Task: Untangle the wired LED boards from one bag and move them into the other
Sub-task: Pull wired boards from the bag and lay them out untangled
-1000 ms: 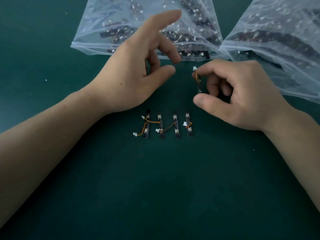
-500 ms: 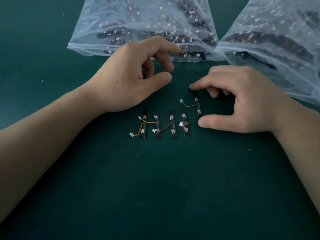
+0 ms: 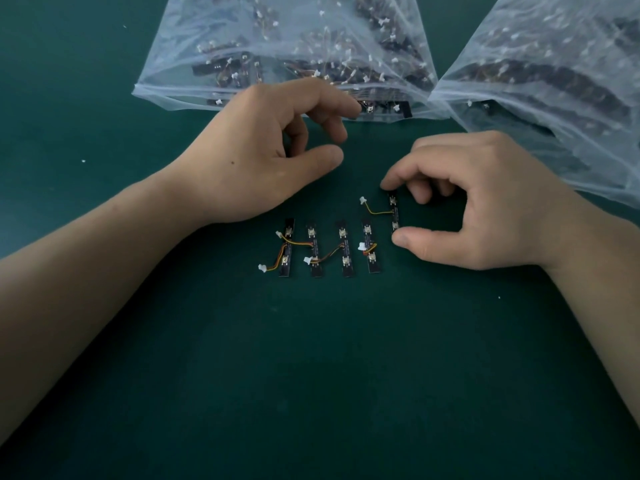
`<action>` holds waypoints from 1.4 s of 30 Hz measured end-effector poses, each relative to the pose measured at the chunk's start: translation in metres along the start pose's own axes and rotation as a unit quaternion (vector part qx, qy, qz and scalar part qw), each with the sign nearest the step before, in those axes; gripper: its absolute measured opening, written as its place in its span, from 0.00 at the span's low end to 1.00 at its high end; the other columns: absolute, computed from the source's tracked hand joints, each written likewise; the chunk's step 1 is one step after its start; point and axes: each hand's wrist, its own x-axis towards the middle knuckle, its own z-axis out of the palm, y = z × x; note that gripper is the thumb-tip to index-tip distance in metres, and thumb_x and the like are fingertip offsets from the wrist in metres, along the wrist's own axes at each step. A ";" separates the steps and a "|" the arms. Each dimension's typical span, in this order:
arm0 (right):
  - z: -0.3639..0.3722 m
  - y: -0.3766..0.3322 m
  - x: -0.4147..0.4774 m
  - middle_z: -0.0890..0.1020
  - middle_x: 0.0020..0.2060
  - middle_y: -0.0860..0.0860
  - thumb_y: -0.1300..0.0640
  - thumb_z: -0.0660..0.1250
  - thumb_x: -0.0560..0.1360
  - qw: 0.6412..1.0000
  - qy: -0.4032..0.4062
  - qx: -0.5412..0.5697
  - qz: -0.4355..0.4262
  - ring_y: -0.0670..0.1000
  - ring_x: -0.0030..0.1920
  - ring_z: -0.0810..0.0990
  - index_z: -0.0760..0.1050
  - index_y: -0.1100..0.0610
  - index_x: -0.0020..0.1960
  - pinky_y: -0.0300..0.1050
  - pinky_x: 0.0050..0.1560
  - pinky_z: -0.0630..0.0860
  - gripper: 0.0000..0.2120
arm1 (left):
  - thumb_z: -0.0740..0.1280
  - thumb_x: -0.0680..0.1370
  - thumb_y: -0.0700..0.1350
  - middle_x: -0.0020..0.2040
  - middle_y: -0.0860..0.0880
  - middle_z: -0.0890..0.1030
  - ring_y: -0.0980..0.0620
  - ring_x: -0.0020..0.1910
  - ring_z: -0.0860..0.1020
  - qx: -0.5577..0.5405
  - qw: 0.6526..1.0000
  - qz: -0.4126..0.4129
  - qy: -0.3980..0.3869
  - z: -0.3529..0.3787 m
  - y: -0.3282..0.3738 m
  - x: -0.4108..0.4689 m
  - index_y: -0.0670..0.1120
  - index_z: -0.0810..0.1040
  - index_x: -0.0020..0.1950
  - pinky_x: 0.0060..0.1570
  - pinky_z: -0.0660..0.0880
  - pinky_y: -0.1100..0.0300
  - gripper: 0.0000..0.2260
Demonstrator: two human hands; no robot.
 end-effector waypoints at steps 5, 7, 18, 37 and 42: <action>-0.003 -0.003 -0.001 0.76 0.40 0.41 0.33 0.73 0.67 1.000 -0.013 0.016 0.020 0.48 0.41 0.76 0.81 0.45 0.58 0.53 0.42 0.76 0.24 | 0.71 0.80 0.48 0.55 0.59 0.83 0.52 0.37 0.75 0.005 1.000 0.001 -0.001 -0.001 0.000 0.000 0.54 0.80 0.66 0.38 0.69 0.72 0.15; -0.002 -0.005 -0.001 0.76 0.40 0.40 0.35 0.72 0.68 1.000 -0.010 0.011 0.022 0.48 0.41 0.76 0.81 0.45 0.57 0.51 0.42 0.76 0.22 | 0.71 0.80 0.47 0.55 0.59 0.83 0.53 0.37 0.75 0.007 1.000 0.002 -0.002 -0.001 0.001 0.000 0.54 0.80 0.66 0.38 0.69 0.72 0.14; -0.011 -0.005 -0.008 0.80 0.45 0.42 0.37 0.74 0.64 0.989 -0.075 0.115 0.054 0.52 0.50 0.76 0.81 0.39 0.57 0.45 0.52 0.74 0.22 | 0.73 0.80 0.43 0.42 0.76 0.76 0.65 0.33 0.74 0.038 0.999 0.017 -0.007 -0.003 0.006 -0.003 0.53 0.82 0.61 0.37 0.68 0.76 0.11; -0.013 -0.011 -0.013 0.78 0.48 0.42 0.37 0.73 0.65 0.989 -0.133 0.060 0.031 0.49 0.55 0.75 0.79 0.35 0.59 0.44 0.61 0.69 0.22 | 0.74 0.80 0.45 0.43 0.77 0.76 0.61 0.36 0.74 0.063 0.998 0.004 -0.018 -0.003 0.012 -0.002 0.55 0.83 0.60 0.39 0.68 0.75 0.10; -0.012 -0.013 -0.013 0.78 0.47 0.41 0.38 0.77 0.65 0.990 -0.122 0.067 0.029 0.49 0.54 0.75 0.80 0.34 0.58 0.40 0.60 0.67 0.22 | 0.74 0.80 0.45 0.43 0.77 0.76 0.60 0.37 0.74 0.063 0.998 0.004 -0.021 -0.003 0.011 -0.001 0.57 0.82 0.60 0.40 0.69 0.74 0.10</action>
